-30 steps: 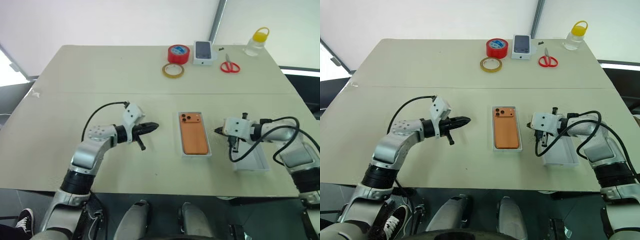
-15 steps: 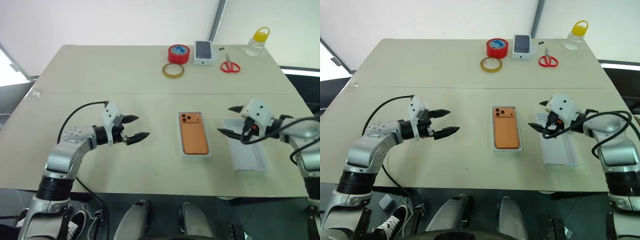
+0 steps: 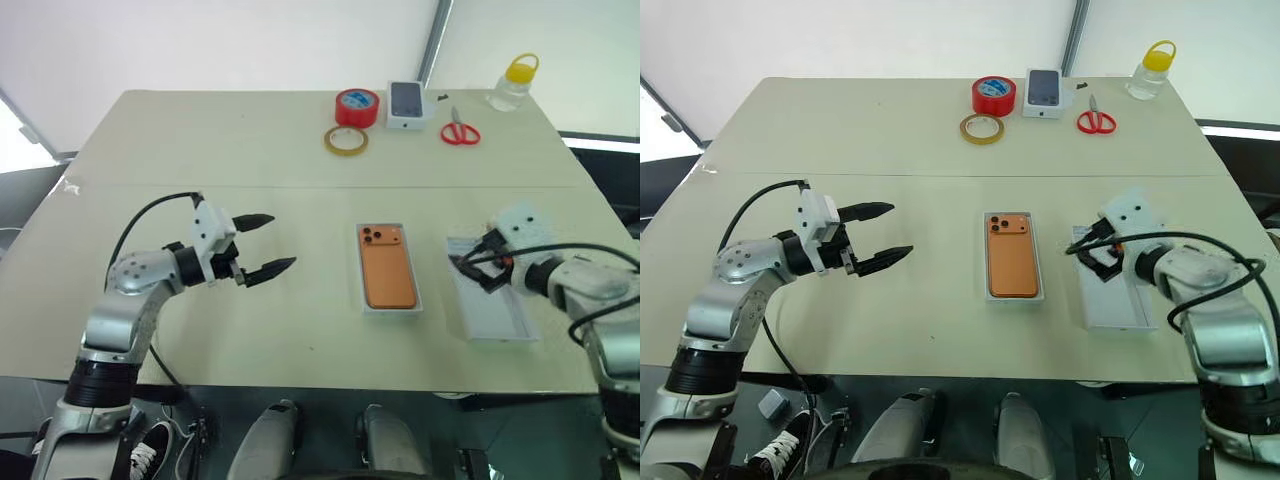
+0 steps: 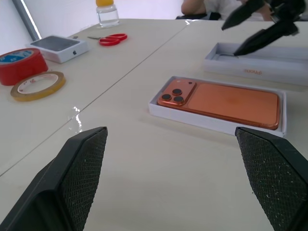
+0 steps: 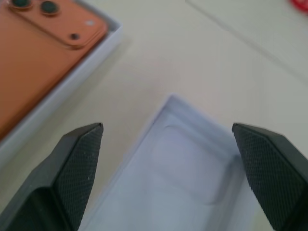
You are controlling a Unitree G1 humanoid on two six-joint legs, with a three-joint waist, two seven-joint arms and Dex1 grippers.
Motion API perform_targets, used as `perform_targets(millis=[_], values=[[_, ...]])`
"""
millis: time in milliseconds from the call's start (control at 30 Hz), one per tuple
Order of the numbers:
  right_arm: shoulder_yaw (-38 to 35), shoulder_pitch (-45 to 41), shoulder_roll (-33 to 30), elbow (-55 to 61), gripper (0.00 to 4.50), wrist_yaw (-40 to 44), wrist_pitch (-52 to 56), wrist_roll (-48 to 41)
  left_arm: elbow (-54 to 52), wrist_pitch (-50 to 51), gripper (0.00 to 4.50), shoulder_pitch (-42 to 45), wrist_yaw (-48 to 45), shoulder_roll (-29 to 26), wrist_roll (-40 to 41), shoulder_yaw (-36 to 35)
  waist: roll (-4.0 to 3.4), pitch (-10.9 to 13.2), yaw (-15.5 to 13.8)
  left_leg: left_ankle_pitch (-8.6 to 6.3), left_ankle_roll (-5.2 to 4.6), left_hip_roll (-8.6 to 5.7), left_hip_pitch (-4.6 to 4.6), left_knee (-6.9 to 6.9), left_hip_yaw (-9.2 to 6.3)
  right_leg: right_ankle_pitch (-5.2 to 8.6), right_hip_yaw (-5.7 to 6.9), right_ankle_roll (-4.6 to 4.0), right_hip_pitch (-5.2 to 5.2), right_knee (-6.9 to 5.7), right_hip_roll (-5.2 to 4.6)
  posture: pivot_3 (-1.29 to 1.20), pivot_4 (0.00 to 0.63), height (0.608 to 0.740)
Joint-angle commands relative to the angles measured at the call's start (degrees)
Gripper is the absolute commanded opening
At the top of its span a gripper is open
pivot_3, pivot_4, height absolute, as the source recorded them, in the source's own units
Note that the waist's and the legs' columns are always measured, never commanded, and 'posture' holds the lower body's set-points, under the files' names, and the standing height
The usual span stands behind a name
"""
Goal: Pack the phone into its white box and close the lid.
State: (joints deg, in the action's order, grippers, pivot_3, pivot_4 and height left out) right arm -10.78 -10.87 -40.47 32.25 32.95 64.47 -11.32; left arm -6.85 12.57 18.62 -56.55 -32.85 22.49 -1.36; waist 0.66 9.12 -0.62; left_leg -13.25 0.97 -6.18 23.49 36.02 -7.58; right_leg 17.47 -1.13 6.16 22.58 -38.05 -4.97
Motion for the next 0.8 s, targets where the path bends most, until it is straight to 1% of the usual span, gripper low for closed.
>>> perform_targets(millis=[33,100,133,200,400,500,533,633,700,733,800], values=[[-2.1,-0.5,-0.2,8.8,4.48,-1.4,9.8,-3.1,-1.0,-3.2,4.47,0.2,-0.8,-0.4,-0.1,-0.7,-0.02,0.0,0.0,0.00,-0.01,-0.01,0.00,0.00,0.00,0.00,0.00,0.00,0.00,0.00,0.00,0.00,0.150,0.740],[-1.3,0.6,-1.0,11.9,4.48,-2.4,12.8,-3.3,-0.9,-4.1,4.47,-0.2,-1.6,-0.4,0.4,-0.9,-0.02,0.0,-0.1,-0.01,-0.02,0.00,0.00,0.00,0.00,0.00,0.02,0.00,-0.01,0.01,0.00,0.00,0.150,0.740],[-1.8,1.1,-0.2,12.7,4.48,-3.0,14.8,-3.6,-0.9,-4.3,4.47,-0.4,-2.1,-0.5,0.8,-0.9,-0.02,0.0,-0.1,-0.02,-0.03,-0.01,0.00,-0.01,0.00,0.00,0.02,0.00,-0.01,0.01,-0.01,0.00,0.150,0.740],[-1.3,3.5,-0.4,14.3,4.48,-4.8,16.0,-2.8,-1.1,-5.4,4.47,-1.2,-3.0,-0.7,0.9,-0.9,-0.01,0.0,-0.1,-0.03,-0.04,0.00,0.00,-0.02,-0.01,0.00,0.04,0.00,-0.02,0.04,-0.01,0.00,0.150,0.740],[-3.4,6.3,4.5,17.7,4.48,-8.3,21.2,-3.2,-4.6,-4.2,4.47,-5.8,-5.3,-1.9,3.1,-0.8,-0.05,0.0,0.3,-0.03,-0.05,0.02,-0.01,-0.01,0.00,0.00,0.01,0.00,0.00,-0.01,0.01,0.00,0.150,0.740],[-3.6,4.8,7.0,18.2,4.48,-9.9,21.7,-3.4,-6.1,-2.1,4.47,-7.3,-5.4,-2.1,5.0,-1.1,-0.05,0.0,0.2,-0.03,-0.05,0.01,-0.01,-0.01,0.00,0.00,0.02,0.00,-0.01,0.00,0.01,0.00,0.150,0.740],[-2.7,4.6,6.9,18.5,4.48,-10.4,20.4,-3.2,-6.3,-1.6,4.47,-7.4,-5.1,-2.1,5.3,-1.3,-0.06,0.0,0.1,-0.03,-0.06,0.01,-0.01,-0.01,0.00,0.00,0.02,0.00,-0.02,0.00,0.00,0.00,0.150,0.740],[-3.2,8.3,8.1,17.7,4.48,-12.6,7.8,-0.6,-7.0,-1.6,4.47,-7.7,-4.1,-1.6,5.0,-1.0,-0.06,0.0,0.0,-0.04,-0.06,0.01,-0.01,-0.02,0.00,0.01,0.03,0.00,-0.02,0.01,0.00,0.00,0.150,0.740],[-5.5,11.6,12.0,17.3,4.48,-14.1,3.9,-0.5,-7.7,-0.9,4.47,-7.9,-3.2,-1.1,5.5,-0.8,-0.04,0.0,-0.2,-0.05,-0.08,0.00,-0.01,-0.06,0.01,0.01,0.03,0.01,-0.03,0.06,-0.01,0.00,0.150,0.740],[-5.6,13.9,12.8,17.5,4.48,-14.4,1.2,-0.1,-8.0,-0.9,4.47,-7.8,-2.8,-0.9,5.4,-0.7,-0.05,0.0,-0.2,-0.05,-0.08,0.00,-0.01,-0.09,-0.01,0.01,0.06,0.02,-0.04,0.08,-0.01,0.00,0.150,0.740],[-6.3,17.0,14.6,18.6,4.48,-16.0,-0.6,0.7,-8.4,-0.8,4.47,-7.8,-2.2,-0.6,5.2,-0.5,-0.05,0.0,-0.1,-0.04,-0.07,-0.02,-0.01,-0.08,0.00,0.01,0.04,0.02,-0.03,0.07,-0.01,0.00,0.150,0.740]])
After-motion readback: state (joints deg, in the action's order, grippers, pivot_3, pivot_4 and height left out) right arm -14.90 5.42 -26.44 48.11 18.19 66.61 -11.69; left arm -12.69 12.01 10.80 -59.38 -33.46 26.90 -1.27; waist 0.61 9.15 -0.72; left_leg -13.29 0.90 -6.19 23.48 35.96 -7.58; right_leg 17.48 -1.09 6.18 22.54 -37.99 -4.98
